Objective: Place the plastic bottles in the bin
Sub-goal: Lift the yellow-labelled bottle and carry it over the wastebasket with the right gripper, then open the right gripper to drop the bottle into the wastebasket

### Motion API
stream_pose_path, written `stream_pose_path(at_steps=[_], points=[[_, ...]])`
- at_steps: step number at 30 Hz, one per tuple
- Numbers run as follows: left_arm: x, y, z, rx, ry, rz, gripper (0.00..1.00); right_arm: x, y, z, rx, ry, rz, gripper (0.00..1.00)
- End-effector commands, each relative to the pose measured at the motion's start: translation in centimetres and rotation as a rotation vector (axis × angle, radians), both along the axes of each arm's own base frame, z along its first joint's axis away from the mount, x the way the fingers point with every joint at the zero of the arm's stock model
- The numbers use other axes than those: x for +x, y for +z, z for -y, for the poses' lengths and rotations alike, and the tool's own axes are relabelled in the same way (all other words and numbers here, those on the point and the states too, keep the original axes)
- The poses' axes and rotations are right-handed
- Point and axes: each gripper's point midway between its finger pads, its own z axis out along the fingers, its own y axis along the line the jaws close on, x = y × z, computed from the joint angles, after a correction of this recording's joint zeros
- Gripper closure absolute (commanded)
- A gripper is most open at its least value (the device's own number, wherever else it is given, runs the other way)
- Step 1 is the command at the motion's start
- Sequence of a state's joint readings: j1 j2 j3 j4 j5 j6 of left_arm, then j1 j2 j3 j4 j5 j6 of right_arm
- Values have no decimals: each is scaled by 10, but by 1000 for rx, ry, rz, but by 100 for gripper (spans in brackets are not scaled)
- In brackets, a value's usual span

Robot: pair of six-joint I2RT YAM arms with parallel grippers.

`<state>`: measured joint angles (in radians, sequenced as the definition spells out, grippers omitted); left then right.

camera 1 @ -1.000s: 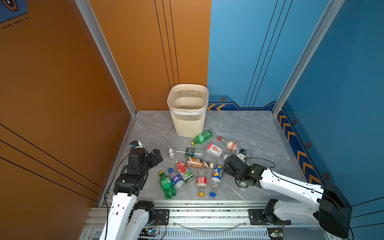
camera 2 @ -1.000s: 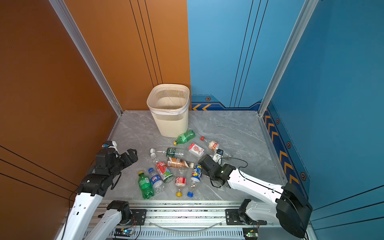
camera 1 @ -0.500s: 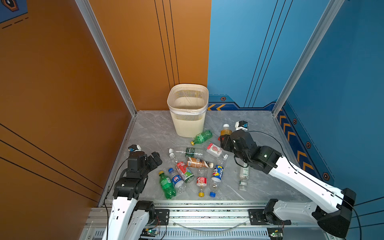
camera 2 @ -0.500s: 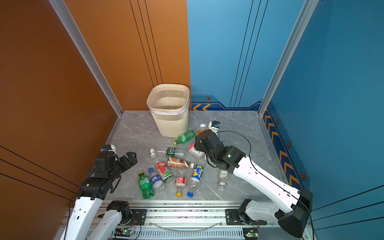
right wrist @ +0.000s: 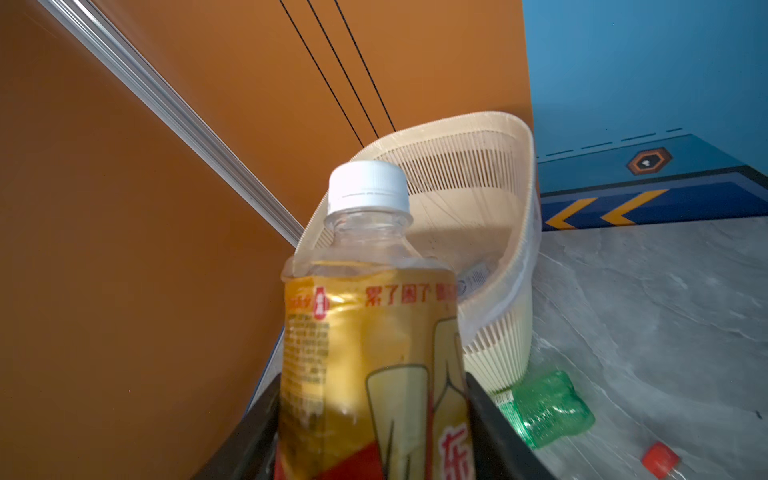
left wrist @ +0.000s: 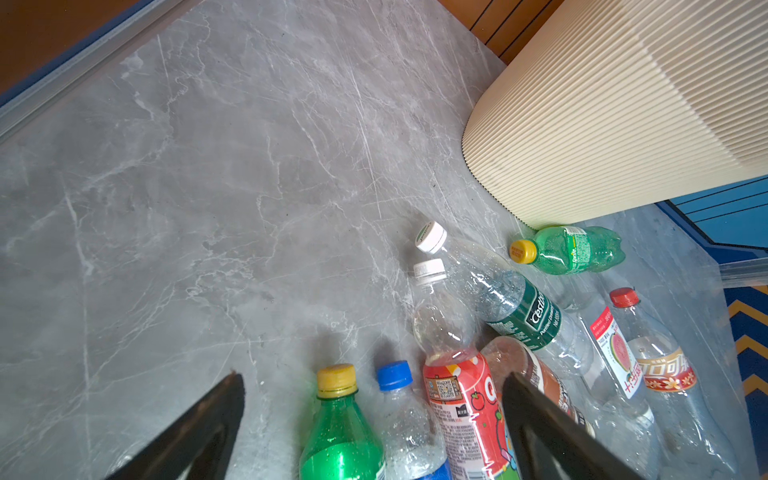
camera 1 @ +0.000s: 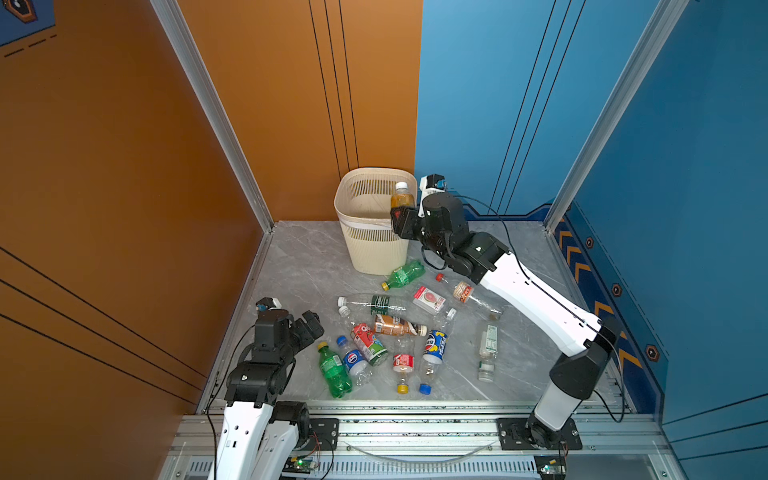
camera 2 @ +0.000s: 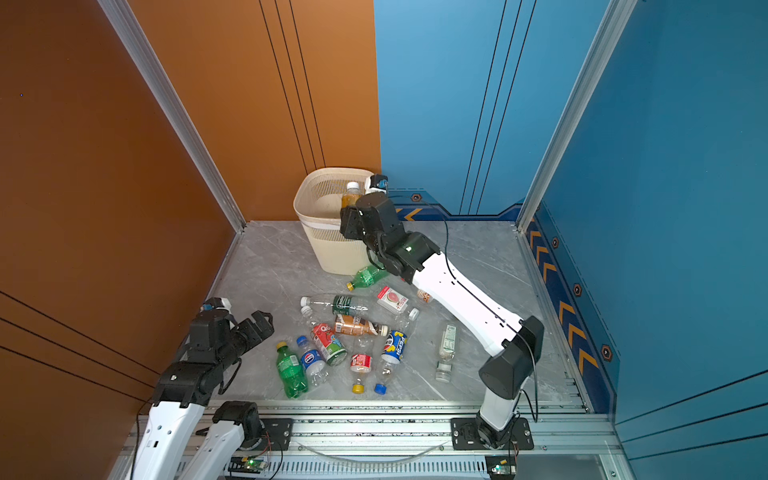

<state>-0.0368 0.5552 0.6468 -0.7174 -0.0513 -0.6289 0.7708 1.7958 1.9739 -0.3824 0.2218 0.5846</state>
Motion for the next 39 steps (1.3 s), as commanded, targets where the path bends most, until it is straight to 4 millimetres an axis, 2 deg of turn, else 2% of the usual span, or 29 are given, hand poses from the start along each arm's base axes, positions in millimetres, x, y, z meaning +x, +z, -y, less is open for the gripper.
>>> stream_pose_path(at_steps=[1, 6, 10, 12, 18, 25, 32, 35, 37, 39], points=[[-6, -7, 2, -22, -2, -33, 2, 17, 17, -13, 3, 42, 51, 43], [-9, -10, 2, -25, -2, -45, 2, 51, 14, -31, 13, 47, 72, 43], [-9, -10, 2, -35, 2, -48, 2, 77, -4, -44, 24, 50, 60, 44], [-9, -11, 3, -44, 2, -49, 2, 97, -11, -33, 28, 22, 64, 43], [-11, -16, 5, -61, 6, -62, 2, 122, -29, -39, 72, 47, 57, 43], [-12, -14, 5, -66, 8, -60, 2, 133, -41, -53, 101, 79, 61, 43], [-14, -15, 4, -71, 16, -61, 2, 138, -42, -61, 135, 99, 75, 42], [-14, -14, 5, -74, 16, -63, 2, 137, -39, -60, 133, 97, 82, 35], [-15, -14, 5, -76, 18, -64, 2, 137, -36, -59, 131, 94, 91, 24], [-15, -14, 6, -82, 17, -63, 2, 135, -24, -55, 130, 92, 118, 17]])
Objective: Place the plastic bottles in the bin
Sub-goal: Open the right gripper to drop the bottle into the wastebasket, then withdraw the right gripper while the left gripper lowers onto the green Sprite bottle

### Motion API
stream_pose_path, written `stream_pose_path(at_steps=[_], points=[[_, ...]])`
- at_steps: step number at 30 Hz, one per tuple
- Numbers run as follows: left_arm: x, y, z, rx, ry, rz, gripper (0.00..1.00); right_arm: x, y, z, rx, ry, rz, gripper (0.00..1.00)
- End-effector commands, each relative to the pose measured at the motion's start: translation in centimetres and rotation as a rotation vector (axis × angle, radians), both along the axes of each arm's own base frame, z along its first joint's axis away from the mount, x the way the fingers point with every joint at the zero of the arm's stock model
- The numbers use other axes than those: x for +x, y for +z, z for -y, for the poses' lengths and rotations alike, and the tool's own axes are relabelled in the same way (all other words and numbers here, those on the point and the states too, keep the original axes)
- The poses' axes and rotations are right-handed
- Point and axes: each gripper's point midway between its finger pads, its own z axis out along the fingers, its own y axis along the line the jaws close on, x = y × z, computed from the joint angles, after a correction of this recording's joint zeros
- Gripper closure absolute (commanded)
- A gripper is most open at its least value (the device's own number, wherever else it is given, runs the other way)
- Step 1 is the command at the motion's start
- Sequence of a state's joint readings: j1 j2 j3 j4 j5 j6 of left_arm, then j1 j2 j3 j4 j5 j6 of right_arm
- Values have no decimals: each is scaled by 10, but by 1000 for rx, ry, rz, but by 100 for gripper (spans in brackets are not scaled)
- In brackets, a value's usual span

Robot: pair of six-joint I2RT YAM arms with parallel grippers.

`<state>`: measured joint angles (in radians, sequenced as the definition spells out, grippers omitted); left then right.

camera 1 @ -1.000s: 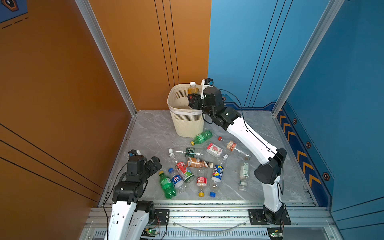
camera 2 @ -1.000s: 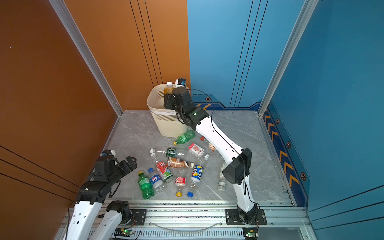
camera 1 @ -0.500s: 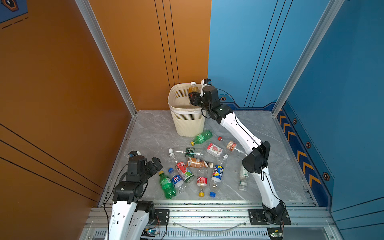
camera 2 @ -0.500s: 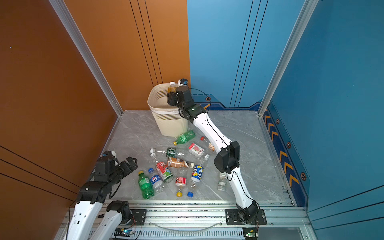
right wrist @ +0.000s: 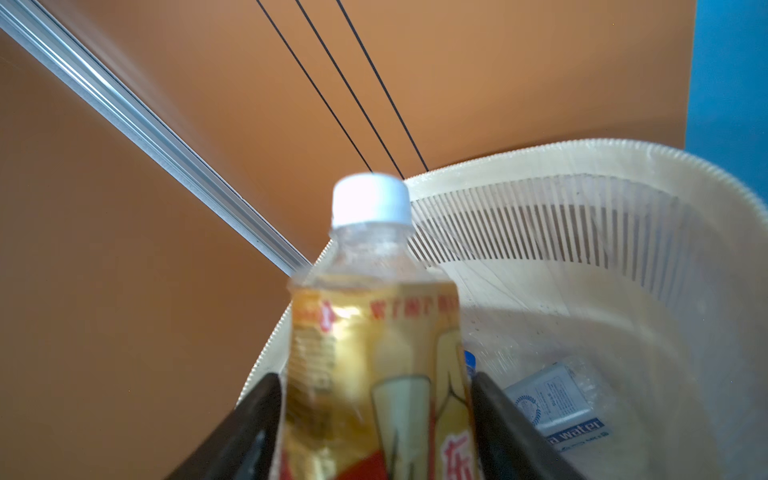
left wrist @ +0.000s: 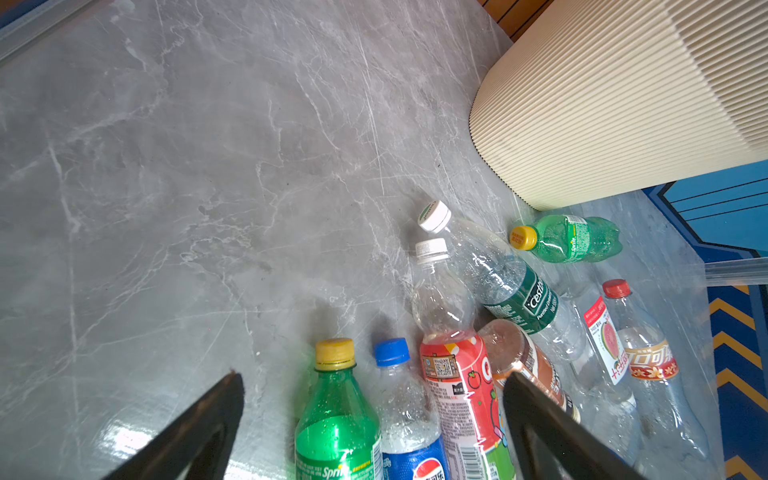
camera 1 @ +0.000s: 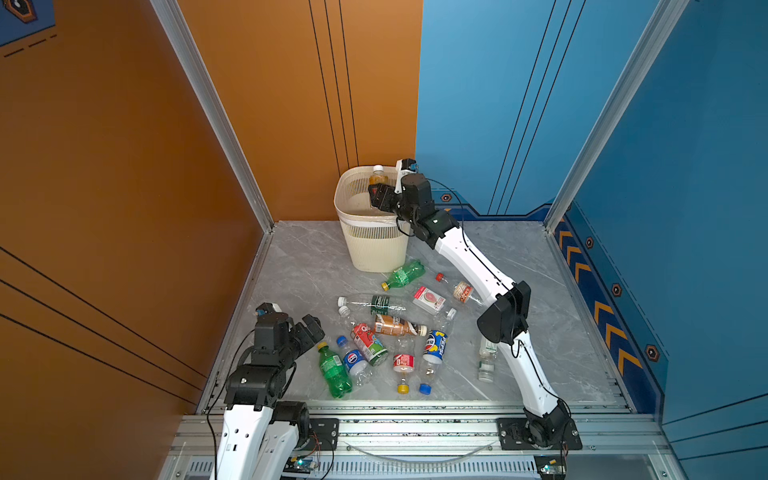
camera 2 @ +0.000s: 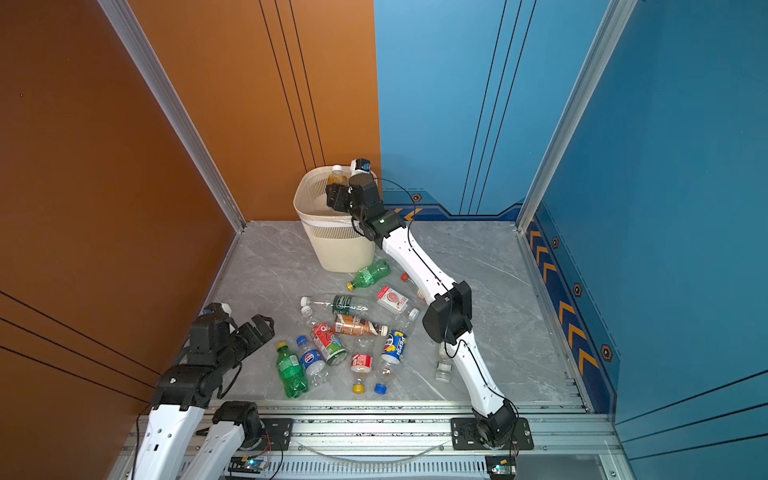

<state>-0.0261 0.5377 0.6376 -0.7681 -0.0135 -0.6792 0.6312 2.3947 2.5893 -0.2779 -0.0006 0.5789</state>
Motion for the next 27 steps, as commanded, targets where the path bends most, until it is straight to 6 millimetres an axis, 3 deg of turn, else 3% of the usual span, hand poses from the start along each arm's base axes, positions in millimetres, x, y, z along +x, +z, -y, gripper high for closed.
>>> stream_pose_path(at_steps=[1, 7, 13, 16, 19, 23, 26, 27], points=[[-5, -4, 2, -23, 1, -18, 2, -6, 30, 3, 20, 7, 69, 14], [-8, -5, 3, -30, 1, -29, 1, -28, 91, 26, 28, -2, 161, 5], [-8, -8, 6, -52, -6, -38, 0, -87, 156, 63, -20, -6, 249, 0], [-9, -12, 10, -70, -19, -67, 2, -118, 163, 92, -12, -38, 278, 0], [-12, -19, 13, -88, -18, -121, 6, -147, 148, 127, -26, -82, 248, 0], [-21, -27, 18, -123, -10, -204, 10, -178, 88, 164, -56, -130, 127, 1], [-28, -34, 25, -141, -6, -256, 13, -193, 31, 191, -75, -181, 8, 1], [-32, -38, 28, -141, -9, -281, 17, -197, 14, 200, -76, -200, -28, 1]])
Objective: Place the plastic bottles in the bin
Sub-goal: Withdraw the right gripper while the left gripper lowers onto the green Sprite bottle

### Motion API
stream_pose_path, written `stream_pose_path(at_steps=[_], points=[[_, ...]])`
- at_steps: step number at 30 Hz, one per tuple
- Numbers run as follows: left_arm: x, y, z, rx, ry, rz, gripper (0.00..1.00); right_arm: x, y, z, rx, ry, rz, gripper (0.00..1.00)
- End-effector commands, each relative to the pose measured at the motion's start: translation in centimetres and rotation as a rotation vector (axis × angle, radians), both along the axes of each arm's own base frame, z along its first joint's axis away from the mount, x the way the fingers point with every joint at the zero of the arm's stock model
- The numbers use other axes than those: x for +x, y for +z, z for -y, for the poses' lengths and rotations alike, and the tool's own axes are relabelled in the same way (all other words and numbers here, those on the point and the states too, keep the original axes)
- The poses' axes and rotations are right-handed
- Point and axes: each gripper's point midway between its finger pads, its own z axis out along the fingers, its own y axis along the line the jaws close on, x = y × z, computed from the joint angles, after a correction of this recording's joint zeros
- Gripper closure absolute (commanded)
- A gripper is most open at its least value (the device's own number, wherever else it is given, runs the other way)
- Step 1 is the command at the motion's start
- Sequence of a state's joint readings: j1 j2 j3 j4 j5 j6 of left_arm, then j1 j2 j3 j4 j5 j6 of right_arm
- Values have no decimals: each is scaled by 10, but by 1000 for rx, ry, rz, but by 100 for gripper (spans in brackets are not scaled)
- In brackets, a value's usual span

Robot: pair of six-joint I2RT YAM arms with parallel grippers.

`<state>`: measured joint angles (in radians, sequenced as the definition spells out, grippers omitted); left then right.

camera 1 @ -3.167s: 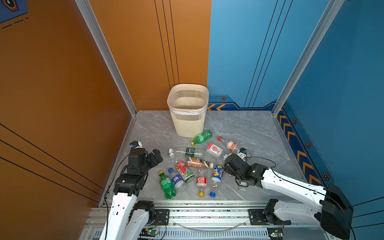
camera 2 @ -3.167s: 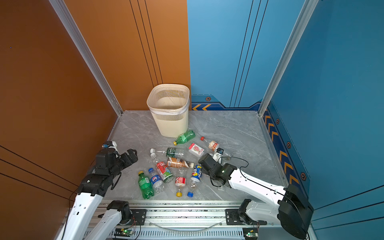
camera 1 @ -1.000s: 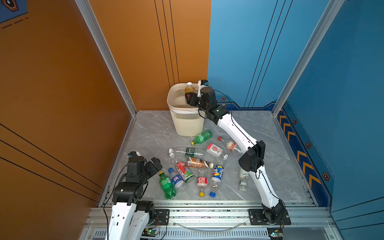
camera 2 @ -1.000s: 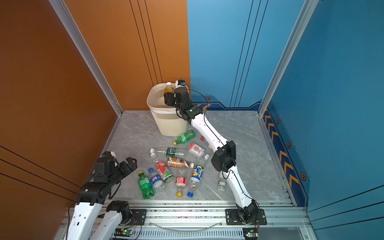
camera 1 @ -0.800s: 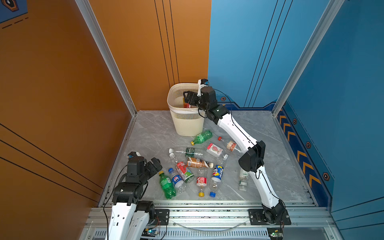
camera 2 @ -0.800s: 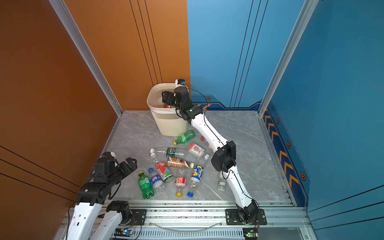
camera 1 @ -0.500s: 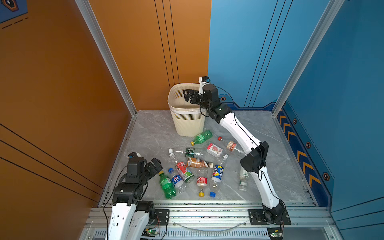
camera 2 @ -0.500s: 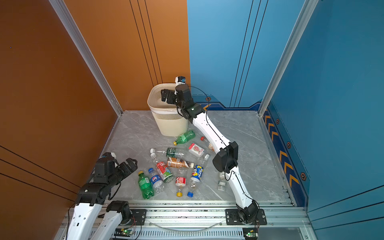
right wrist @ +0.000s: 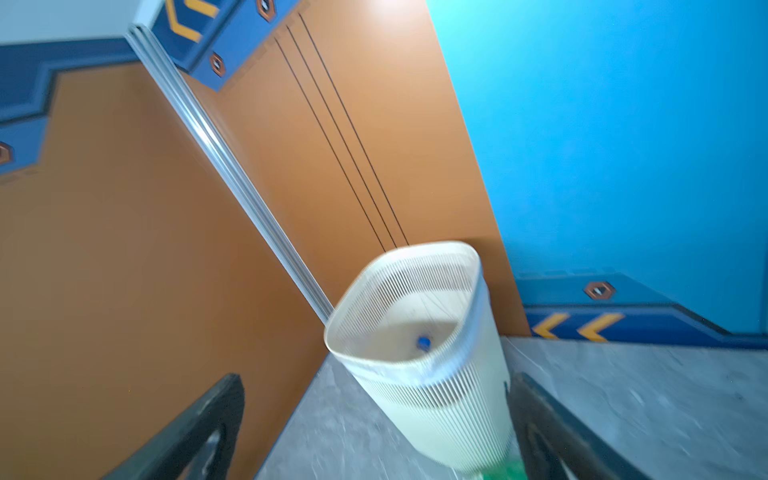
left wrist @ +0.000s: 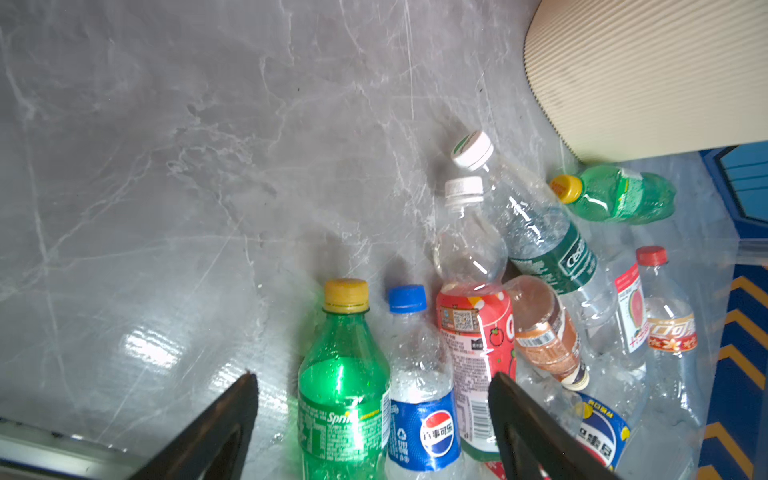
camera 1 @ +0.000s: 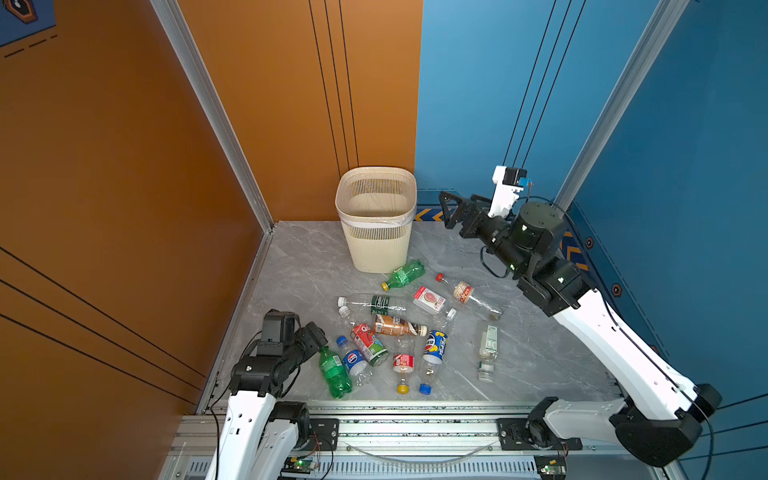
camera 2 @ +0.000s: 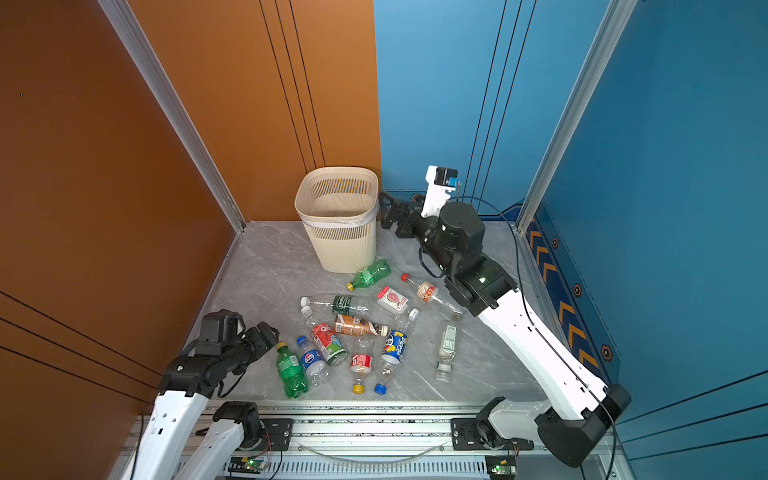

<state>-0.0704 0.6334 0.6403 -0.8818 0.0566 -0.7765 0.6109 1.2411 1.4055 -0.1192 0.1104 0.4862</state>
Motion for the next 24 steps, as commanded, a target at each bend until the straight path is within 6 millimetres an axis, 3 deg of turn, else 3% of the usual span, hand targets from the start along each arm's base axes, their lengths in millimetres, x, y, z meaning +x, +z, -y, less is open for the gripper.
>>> stream_pose_path(at_steps=[1, 6, 9, 24], points=[[-16, -6, 9, -28, 2, -88, 18, 5, -93, 23, -40, -100, -214, 1], [-30, -20, 16, 25, -19, -144, 21, -10, -142, 56, -31, -170, -318, 1], [-37, -30, 20, 33, -33, -172, 22, -14, -158, 69, -22, -195, -355, 0], [-43, -57, 30, 55, -60, -231, 22, -23, -178, 94, -8, -251, -397, 0]])
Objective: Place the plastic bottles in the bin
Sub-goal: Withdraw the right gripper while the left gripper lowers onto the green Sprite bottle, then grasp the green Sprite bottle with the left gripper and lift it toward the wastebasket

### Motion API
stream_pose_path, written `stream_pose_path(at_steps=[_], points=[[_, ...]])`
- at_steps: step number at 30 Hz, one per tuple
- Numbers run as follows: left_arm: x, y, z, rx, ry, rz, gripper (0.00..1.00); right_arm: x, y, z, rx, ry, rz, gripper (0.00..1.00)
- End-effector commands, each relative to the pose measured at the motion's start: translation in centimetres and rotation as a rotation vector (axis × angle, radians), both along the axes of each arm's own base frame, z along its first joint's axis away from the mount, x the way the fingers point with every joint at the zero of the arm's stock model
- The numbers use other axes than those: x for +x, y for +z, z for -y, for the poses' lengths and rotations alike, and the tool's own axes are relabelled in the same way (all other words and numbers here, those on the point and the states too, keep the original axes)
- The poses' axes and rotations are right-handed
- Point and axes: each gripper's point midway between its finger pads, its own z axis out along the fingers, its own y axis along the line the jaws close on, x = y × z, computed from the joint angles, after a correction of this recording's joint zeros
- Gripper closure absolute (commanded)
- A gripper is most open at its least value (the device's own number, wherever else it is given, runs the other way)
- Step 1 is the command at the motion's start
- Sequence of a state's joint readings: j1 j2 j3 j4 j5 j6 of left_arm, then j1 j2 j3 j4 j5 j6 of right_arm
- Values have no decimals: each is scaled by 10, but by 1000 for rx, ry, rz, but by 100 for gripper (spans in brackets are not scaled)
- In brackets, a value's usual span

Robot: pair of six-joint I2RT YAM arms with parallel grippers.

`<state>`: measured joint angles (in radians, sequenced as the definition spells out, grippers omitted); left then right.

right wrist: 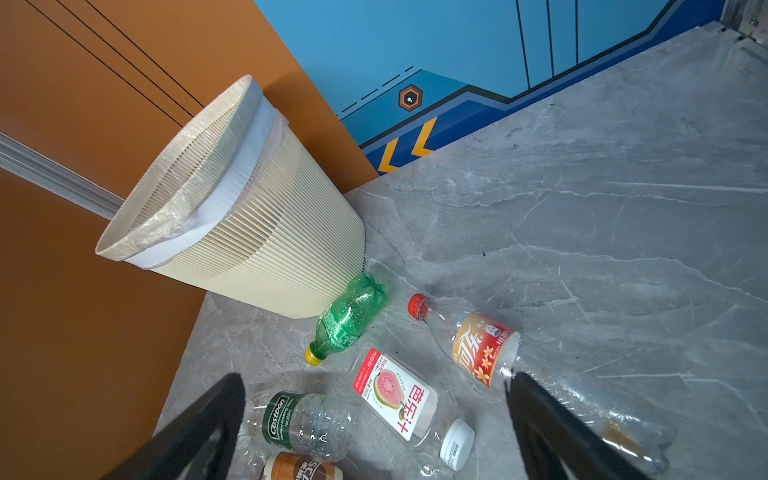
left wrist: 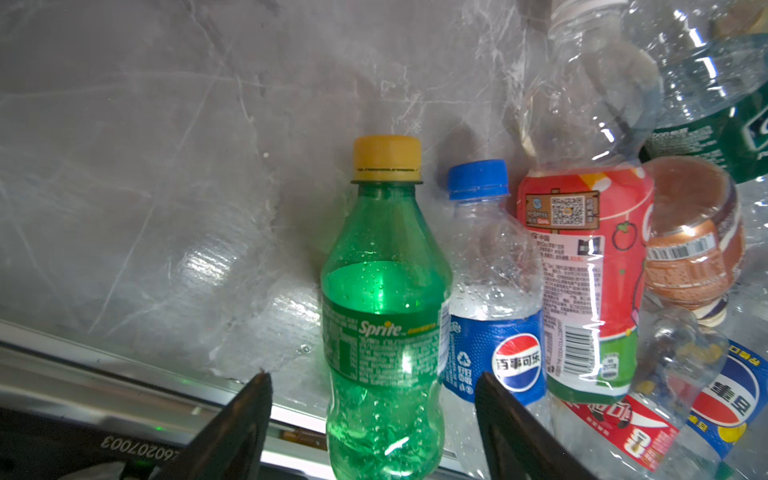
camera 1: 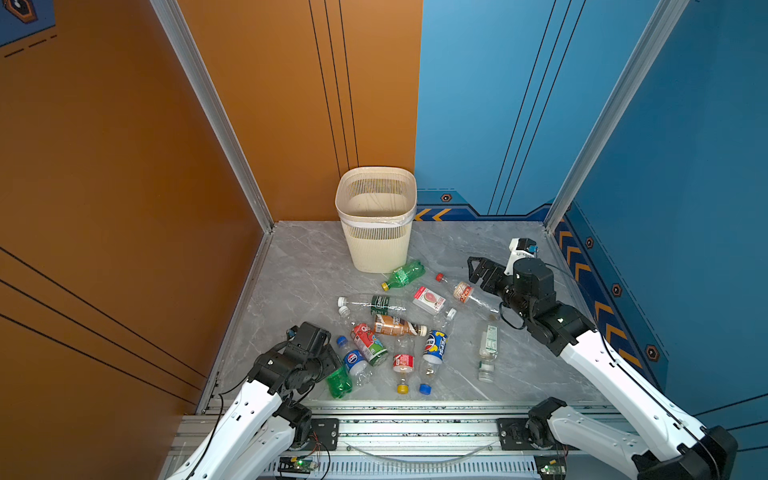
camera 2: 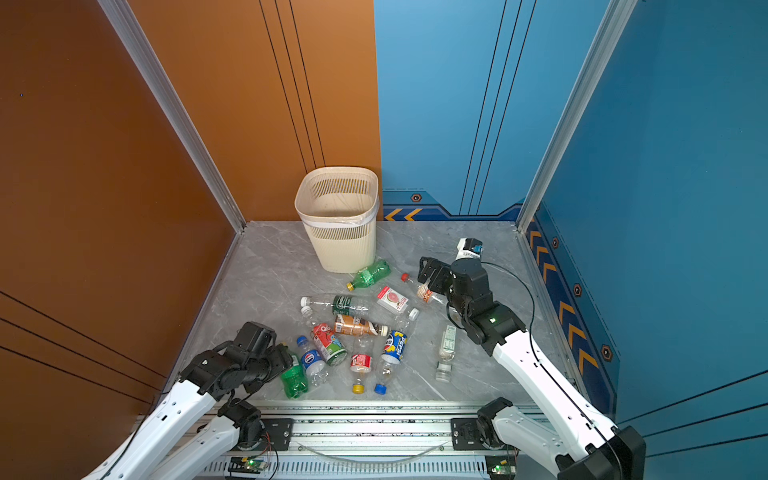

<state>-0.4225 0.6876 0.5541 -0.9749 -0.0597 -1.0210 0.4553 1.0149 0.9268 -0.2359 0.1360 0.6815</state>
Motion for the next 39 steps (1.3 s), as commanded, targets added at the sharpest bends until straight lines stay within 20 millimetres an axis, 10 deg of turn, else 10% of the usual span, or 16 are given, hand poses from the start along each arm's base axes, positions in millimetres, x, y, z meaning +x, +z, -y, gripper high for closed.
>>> stream_pose_path(at_steps=[1, 25, 39], points=[[1, -9, 0, 5, 17, -5, 22, -4, -4, 9, 1, -33, -12, 0], [6, -41, 10, -35, 32, -24, 39, 0, -14, 18, 23, -69, -35, 1], [37, 64, 1, -31, 4, 188, 46, -3, -16, 24, 29, -78, -38, 0]])
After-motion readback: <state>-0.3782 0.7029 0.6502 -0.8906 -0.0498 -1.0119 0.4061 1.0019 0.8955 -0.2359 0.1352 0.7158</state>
